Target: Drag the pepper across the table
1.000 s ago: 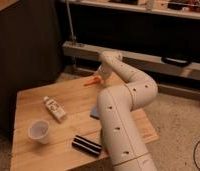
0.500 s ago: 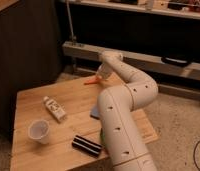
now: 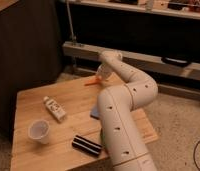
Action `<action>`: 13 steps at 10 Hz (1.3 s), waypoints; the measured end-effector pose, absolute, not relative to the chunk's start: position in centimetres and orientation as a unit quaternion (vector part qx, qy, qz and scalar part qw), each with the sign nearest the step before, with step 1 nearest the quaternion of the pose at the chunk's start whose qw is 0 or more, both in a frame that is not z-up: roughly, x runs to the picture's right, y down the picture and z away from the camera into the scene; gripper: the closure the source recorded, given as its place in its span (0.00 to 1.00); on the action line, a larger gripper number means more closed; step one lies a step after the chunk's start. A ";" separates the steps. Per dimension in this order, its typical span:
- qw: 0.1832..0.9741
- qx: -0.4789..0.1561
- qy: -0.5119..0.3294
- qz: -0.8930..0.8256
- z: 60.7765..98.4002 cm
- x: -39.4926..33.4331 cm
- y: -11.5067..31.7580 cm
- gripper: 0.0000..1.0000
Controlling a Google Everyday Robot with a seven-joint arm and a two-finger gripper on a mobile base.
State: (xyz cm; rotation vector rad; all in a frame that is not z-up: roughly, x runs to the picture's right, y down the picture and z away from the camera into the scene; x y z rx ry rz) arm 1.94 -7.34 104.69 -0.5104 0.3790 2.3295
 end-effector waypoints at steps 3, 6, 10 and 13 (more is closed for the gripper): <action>0.356 -0.196 0.151 0.901 104.9 2.4 -6.9 0.44; 0.359 -0.204 0.158 0.897 104.3 4.9 -6.2 0.44; 0.356 -0.210 0.157 0.897 103.9 5.5 -7.0 0.44; 0.351 -0.213 0.156 0.898 103.6 5.6 -7.7 0.44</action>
